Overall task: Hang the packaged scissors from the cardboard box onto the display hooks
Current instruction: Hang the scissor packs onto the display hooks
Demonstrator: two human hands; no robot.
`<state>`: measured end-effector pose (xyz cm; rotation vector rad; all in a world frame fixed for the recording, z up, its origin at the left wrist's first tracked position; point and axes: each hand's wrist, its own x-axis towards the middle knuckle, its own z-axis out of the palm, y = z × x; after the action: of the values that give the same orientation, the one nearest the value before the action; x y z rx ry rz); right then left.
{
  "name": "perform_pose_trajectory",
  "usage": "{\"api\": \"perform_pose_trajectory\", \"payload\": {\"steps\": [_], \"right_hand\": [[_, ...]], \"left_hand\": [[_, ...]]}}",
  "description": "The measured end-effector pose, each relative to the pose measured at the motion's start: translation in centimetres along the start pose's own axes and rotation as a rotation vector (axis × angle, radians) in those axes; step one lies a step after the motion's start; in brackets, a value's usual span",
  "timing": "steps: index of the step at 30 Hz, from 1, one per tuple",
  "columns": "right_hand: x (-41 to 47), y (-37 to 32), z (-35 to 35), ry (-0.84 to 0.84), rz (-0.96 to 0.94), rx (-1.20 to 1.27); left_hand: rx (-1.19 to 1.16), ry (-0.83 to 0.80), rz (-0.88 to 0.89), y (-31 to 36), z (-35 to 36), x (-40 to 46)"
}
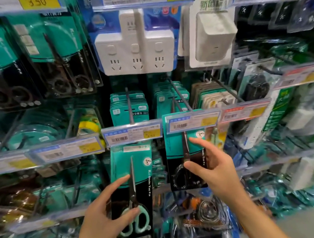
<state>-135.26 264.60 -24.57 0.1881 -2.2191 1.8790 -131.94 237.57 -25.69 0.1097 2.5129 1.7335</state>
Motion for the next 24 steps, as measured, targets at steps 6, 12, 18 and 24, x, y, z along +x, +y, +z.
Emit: {"api": "perform_pose_trajectory", "payload": {"steps": [6, 12, 18, 24], "right_hand": [[-0.1, 0.4, -0.7, 0.055, 0.018, 0.101], [-0.4, -0.1, -0.9, -0.018, -0.018, 0.002], [0.0, -0.6, -1.1, -0.079, -0.041, -0.082], [0.0, 0.3, -1.5, 0.008, -0.021, 0.002]], "left_hand": [[-0.008, -0.011, -0.01, 0.6, -0.3, -0.2], [0.049, -0.027, 0.024, 0.9, 0.1, -0.2], [0.088, -0.041, 0.077, 1.9, 1.4, 0.8], [0.075, -0.056, 0.059, 1.9, 1.4, 0.4]]}}
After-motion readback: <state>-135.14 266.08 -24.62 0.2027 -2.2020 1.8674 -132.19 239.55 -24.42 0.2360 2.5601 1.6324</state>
